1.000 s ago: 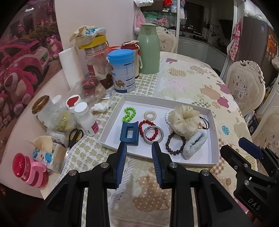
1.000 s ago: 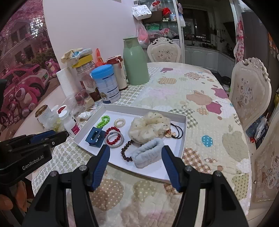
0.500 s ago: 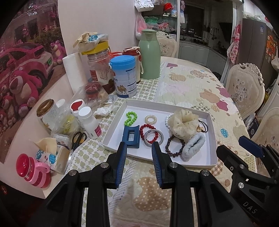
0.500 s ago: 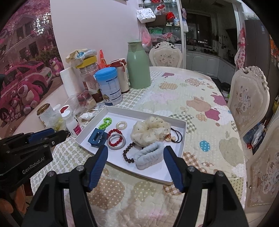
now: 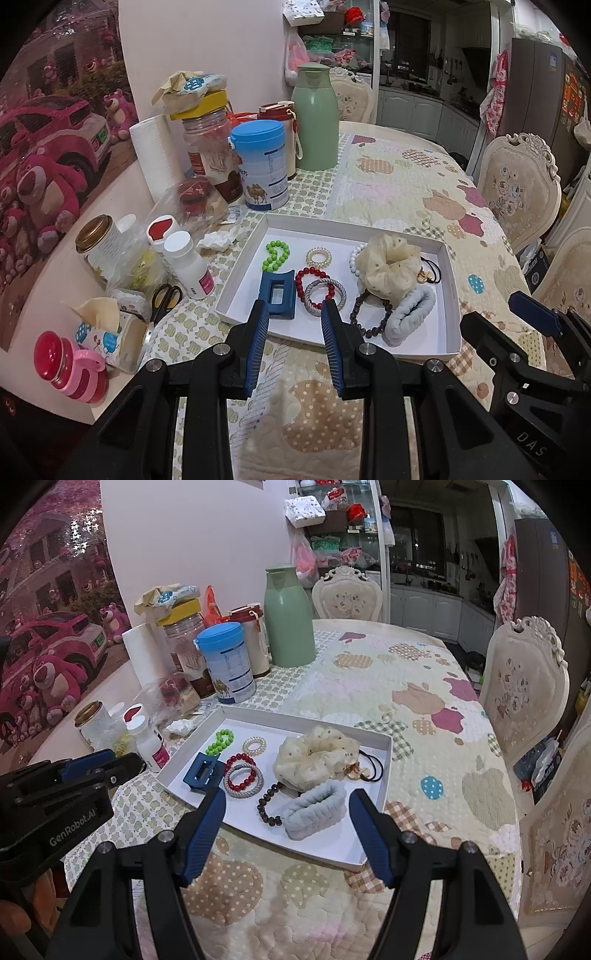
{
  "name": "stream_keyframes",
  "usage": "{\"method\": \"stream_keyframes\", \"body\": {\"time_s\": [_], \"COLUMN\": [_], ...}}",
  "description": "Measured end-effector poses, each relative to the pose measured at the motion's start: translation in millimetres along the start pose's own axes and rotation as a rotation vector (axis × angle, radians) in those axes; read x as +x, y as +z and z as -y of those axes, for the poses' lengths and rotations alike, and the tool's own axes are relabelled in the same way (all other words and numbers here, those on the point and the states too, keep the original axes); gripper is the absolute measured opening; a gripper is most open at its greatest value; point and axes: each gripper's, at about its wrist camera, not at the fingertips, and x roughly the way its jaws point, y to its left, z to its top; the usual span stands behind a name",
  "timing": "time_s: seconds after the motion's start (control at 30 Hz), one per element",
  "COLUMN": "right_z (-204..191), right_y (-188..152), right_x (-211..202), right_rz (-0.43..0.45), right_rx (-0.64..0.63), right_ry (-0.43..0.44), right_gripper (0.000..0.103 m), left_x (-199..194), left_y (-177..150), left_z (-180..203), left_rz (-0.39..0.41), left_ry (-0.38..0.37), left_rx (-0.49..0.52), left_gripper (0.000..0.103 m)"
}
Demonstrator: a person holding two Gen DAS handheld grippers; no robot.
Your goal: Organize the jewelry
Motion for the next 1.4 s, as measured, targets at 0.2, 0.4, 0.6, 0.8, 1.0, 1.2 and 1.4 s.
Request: {"method": "stream_keyframes", "body": {"time_s": [0.2, 0.4, 0.6, 0.8, 1.0, 1.2, 1.4], "right_z": [0.7, 1.7, 2.3, 5.4, 8.0, 7.6, 8.0], "right_y": [0.2, 0.3, 0.9, 1.5, 1.0, 1.0, 0.0], "right_x": [0.7, 4.0, 4.1, 8.7, 11.7, 12.2, 14.5], "right_rz": [-0.001, -0.009, -0.008, -0.009, -0.016, -0.015, -0.019], "right_rx": [0.005, 0.006, 0.007, 0.013, 0.017, 0.018, 0.02], "right_ry": [-0.001, 0.001, 0.0, -0.002, 0.001, 0.001, -0.002], "right_gripper": [0.072, 0.073, 0.073, 0.073, 0.073, 0.073, 0.073], "left_x": [2.0, 3.2, 7.8, 9.3, 11.2, 14.1, 15.9], "left_y": [0.7, 1.1, 2.6, 3.1, 3.8, 4.0, 3.1], "left_z": [0.5, 0.7, 2.1, 3.3, 4.4, 5.5, 5.7], "left_rz": [-0.003, -0.003, -0.003, -0.003, -0.006, -0.011, -0.014], "left_ry": [0.0, 0.0, -0.001, 0.001, 0.001, 0.004, 0.003], "left_rx": [0.001, 0.003, 0.006, 0.007, 0.008, 0.008, 0.009], "left_gripper": [0.033, 0.033, 0.033, 0.033, 0.033, 0.033, 0.033]}}
